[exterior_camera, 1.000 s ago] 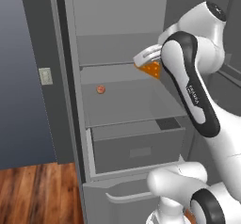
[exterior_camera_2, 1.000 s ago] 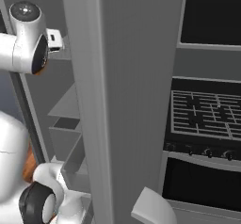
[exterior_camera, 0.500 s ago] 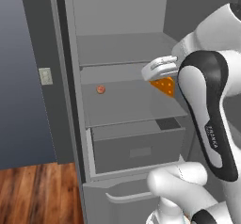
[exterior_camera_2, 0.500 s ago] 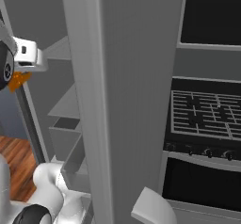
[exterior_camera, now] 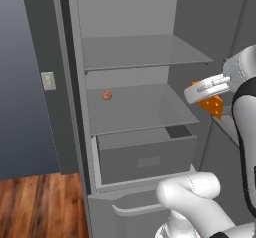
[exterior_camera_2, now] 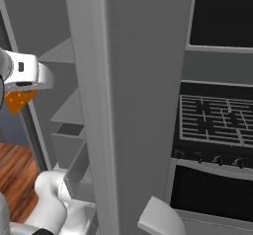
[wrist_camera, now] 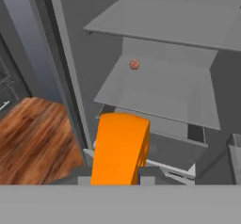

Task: Pick the cheese from the fridge and the cheese grater from the cabinet and place them next to the salad bowl.

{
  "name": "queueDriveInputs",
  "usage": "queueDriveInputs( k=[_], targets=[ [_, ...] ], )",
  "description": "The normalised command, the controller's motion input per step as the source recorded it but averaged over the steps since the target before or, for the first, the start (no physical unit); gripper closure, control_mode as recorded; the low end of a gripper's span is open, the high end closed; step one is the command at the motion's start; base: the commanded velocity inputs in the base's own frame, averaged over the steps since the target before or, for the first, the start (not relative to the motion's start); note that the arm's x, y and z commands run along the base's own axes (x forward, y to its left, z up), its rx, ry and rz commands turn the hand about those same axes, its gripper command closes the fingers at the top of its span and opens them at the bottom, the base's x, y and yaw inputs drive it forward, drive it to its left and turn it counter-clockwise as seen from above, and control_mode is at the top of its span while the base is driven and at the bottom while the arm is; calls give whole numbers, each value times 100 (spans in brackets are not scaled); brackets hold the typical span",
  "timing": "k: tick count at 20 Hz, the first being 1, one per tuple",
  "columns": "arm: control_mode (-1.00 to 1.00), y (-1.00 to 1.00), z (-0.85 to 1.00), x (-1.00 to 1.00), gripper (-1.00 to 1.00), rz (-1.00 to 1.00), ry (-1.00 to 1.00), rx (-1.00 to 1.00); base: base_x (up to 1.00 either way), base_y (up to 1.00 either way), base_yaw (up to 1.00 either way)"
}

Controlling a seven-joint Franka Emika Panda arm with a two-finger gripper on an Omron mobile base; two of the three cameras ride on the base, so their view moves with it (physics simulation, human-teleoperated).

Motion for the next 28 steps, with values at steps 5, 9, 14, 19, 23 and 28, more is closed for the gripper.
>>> queueDriveInputs(
  k=[5, 9, 14, 19, 23, 28],
  targets=[
    [-100, -34, -2, -55, 100, -3, 0, -3, 0, 0, 0],
    [-100, -3, 0, -28, 100, -2, 0, 0, 0, 0, 0],
    [100, 0, 0, -41, 100, -3, 1, 0, -20, 0, -2],
    [100, 0, 0, 0, 100, 0, 0, 0, -100, 56, -12],
    [100, 0, 0, 0, 100, 0, 0, 0, -100, 73, -12],
    [100, 0, 0, 0, 100, 0, 0, 0, -100, 67, -16]
  ],
)
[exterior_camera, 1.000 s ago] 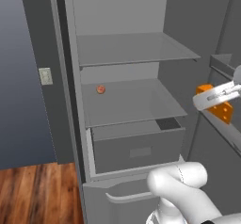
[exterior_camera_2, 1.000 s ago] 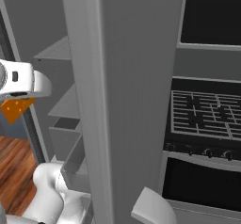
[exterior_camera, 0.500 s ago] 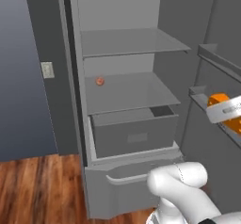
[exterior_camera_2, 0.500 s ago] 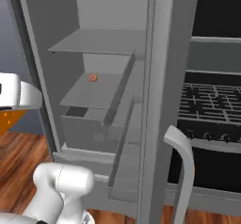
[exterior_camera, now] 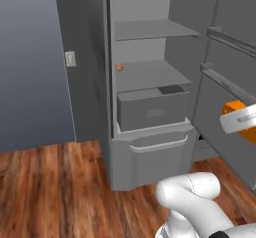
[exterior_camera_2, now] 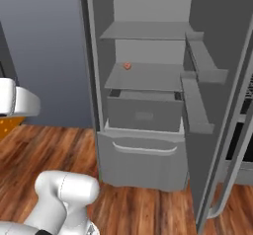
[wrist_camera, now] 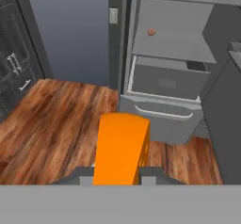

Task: Pick the cheese from the fridge and the cheese grater from the cabinet and place them next to the salad bowl.

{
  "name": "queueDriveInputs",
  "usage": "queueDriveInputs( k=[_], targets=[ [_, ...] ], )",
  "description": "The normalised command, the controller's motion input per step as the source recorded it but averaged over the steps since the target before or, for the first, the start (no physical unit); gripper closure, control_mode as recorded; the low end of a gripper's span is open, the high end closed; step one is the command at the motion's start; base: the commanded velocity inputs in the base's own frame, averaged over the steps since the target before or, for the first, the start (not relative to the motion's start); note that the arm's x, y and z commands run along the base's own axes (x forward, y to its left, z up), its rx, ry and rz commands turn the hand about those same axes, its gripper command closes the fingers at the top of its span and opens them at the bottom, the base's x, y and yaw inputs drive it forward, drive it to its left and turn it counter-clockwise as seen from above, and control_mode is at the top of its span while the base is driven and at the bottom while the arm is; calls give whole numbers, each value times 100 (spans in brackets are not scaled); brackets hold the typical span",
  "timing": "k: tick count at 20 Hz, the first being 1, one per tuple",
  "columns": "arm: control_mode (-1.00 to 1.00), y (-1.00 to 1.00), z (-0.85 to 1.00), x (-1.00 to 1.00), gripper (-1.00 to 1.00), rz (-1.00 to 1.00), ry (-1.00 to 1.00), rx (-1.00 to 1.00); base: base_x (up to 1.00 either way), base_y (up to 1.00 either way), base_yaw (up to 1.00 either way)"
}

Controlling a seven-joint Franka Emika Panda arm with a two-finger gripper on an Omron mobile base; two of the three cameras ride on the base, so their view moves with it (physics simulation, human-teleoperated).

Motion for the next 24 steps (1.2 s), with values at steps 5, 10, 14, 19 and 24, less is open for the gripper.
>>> queueDriveInputs(
  k=[5, 10, 14, 19, 24],
  targets=[
    [100, 0, 0, 0, 100, 0, 0, 0, -100, 41, -23],
    [100, 0, 0, 0, 100, 0, 0, 0, -100, -30, -33],
    [100, 0, 0, 0, 100, 0, 0, 0, -100, -82, -34],
    [100, 0, 0, 0, 100, 0, 0, 0, -100, -91, -37],
    [100, 0, 0, 0, 100, 0, 0, 0, -100, -82, -48]
  ],
)
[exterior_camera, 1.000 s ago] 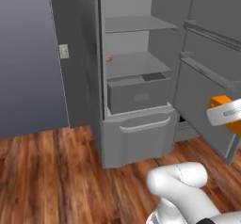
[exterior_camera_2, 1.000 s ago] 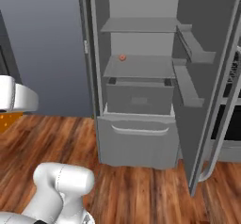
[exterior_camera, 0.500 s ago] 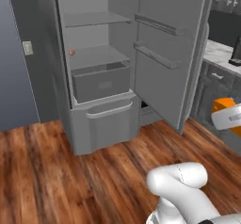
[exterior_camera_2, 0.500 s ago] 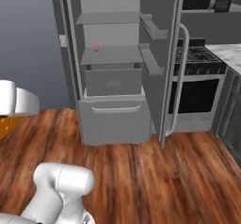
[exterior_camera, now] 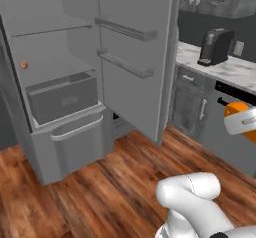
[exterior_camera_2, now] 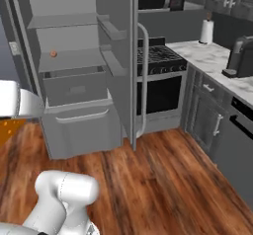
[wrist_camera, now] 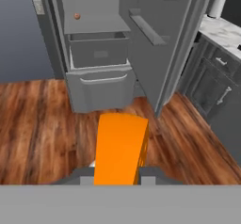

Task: Pick the cheese from the fridge and the cheese grater from the cabinet and place them next to the salad bowl.

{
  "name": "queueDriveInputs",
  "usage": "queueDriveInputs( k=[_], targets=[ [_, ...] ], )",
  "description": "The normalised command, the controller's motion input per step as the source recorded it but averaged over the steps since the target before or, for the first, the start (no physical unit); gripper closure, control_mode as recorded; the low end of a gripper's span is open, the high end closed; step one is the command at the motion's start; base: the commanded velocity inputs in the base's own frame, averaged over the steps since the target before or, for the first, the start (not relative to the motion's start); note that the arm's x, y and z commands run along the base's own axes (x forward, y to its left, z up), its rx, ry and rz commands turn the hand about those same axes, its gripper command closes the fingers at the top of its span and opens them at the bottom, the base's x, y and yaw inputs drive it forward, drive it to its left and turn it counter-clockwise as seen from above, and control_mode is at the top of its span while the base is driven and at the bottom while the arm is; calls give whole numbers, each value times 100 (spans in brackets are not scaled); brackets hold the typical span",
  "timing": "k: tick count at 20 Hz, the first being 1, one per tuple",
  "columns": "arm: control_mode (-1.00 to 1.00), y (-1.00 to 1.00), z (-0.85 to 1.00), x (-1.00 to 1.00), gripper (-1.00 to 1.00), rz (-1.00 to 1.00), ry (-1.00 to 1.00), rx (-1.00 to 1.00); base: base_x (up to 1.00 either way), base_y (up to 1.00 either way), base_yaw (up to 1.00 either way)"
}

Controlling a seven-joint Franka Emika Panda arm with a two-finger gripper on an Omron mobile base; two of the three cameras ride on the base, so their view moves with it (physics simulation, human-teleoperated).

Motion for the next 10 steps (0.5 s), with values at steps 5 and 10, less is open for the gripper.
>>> queueDriveInputs(
  k=[5, 10],
  targets=[
    [100, 0, 0, 0, 100, 0, 0, 0, -100, -86, -47],
    [100, 0, 0, 0, 100, 0, 0, 0, -80, -100, -41]
  ],
)
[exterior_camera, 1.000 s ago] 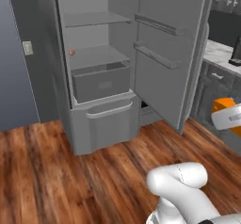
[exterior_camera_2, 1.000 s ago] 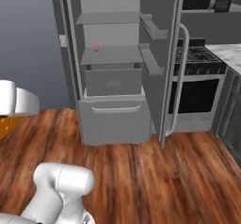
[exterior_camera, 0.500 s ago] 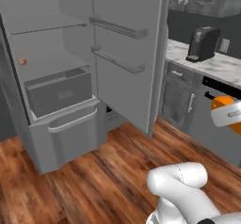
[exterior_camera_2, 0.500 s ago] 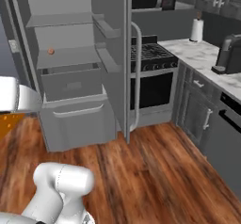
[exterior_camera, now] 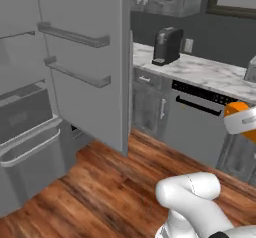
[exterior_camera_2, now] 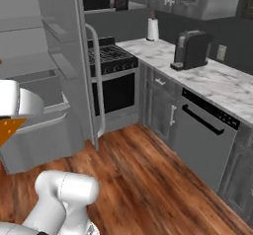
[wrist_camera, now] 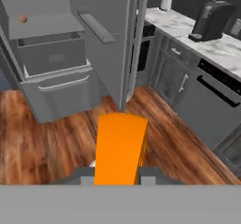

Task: Pick the cheese from the fridge and the cheese grater from the cabinet and place them next to the salad bowl.

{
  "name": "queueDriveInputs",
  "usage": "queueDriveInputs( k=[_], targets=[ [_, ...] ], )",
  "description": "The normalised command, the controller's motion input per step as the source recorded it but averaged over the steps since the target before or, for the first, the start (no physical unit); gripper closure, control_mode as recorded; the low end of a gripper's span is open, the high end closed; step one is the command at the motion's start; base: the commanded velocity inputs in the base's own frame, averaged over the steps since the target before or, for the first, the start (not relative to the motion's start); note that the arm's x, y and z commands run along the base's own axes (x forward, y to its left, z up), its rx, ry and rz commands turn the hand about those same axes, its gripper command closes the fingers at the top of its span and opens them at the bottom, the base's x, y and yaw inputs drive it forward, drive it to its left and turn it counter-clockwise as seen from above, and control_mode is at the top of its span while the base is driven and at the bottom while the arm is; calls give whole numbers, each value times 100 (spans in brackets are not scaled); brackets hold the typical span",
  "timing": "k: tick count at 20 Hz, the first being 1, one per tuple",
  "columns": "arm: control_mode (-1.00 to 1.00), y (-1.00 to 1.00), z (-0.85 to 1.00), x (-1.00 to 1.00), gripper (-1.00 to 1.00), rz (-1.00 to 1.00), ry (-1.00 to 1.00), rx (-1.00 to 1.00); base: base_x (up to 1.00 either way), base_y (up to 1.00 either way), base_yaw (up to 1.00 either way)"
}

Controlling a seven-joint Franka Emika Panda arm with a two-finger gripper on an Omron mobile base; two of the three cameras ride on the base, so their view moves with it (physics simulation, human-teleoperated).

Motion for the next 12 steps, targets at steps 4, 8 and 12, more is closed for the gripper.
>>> queueDriveInputs(
  k=[4, 8, 12],
  targets=[
    [100, 0, 0, 0, 100, 0, 0, 0, -3, -86, -66],
    [100, 0, 0, 0, 100, 0, 0, 0, 0, -2, -100],
    [100, 0, 0, 0, 100, 0, 0, 0, 0, 0, -100]
  ],
)
